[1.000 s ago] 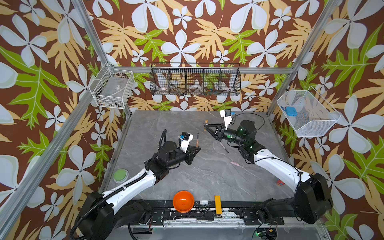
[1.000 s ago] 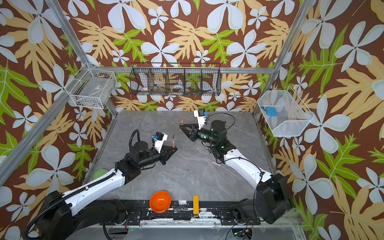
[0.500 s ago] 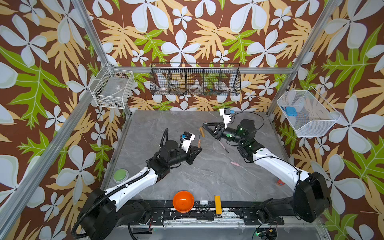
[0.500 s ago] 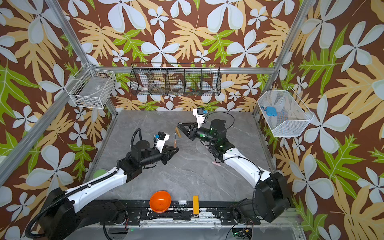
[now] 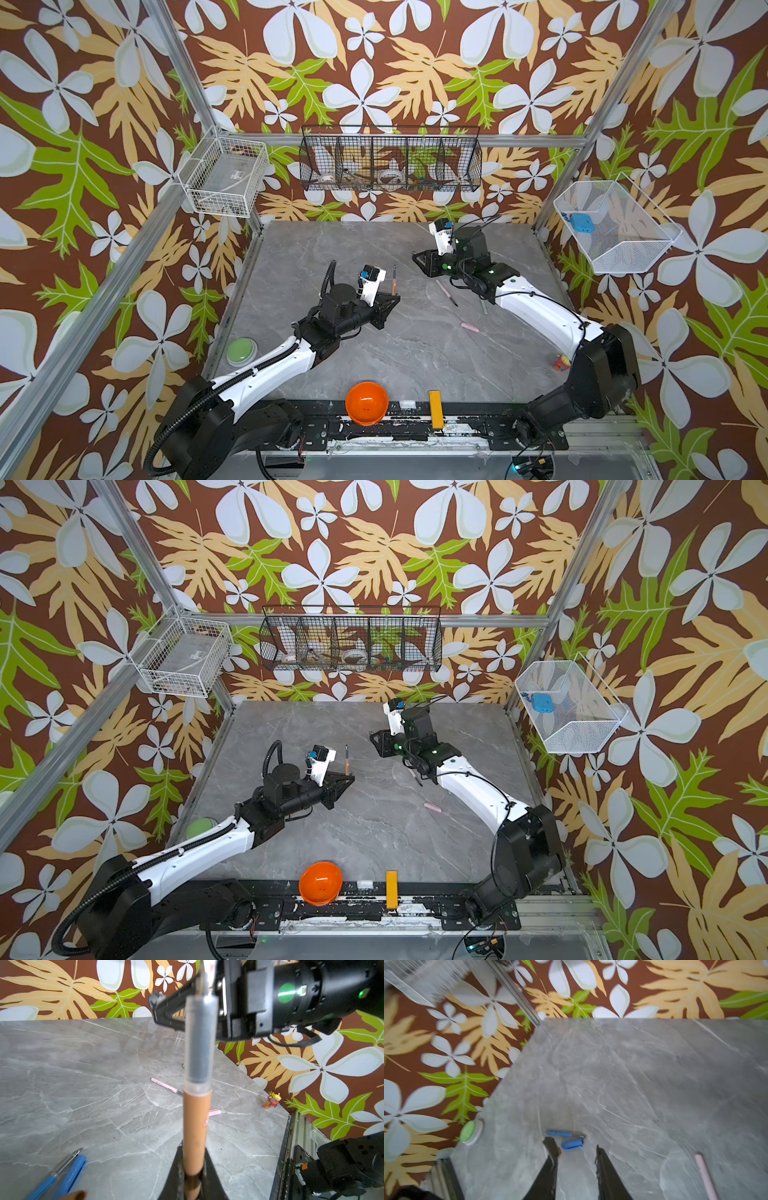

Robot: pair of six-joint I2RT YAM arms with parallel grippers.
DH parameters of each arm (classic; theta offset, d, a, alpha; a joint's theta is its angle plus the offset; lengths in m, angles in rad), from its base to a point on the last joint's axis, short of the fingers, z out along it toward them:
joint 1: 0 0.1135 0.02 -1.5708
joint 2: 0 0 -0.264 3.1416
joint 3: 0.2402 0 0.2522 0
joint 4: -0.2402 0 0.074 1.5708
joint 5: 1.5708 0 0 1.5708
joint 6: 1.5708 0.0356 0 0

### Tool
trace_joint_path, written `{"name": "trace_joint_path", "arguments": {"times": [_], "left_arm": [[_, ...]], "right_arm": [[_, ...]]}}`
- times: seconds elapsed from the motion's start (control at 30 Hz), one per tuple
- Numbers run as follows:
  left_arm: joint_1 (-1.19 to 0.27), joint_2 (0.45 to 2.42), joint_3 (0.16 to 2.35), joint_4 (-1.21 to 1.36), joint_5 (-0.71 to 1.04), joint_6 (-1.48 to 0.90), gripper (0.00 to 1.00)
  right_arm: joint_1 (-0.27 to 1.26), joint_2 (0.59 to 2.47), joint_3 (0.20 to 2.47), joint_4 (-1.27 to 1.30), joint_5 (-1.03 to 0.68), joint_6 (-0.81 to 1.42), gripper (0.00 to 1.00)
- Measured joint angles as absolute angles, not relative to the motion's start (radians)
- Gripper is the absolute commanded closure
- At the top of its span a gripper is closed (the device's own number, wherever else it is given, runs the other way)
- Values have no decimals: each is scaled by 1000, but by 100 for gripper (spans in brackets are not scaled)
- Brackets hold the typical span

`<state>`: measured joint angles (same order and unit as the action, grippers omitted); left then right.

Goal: Insert the pens into the pen caps

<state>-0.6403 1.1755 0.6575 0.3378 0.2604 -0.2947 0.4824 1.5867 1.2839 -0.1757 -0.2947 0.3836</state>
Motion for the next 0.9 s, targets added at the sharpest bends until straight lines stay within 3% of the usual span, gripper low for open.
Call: {"name": "trace_joint_path", "arguments": {"times": [0.43,0.9], "left_arm": [[-532,1010,715,156,92,-313,100],[-439,851,701,-45,-4,-314,100]], "right_arm": [[625,1777,1343,-411,-227,251,52],[741,2263,1848,-416,-221,255,45]]}}
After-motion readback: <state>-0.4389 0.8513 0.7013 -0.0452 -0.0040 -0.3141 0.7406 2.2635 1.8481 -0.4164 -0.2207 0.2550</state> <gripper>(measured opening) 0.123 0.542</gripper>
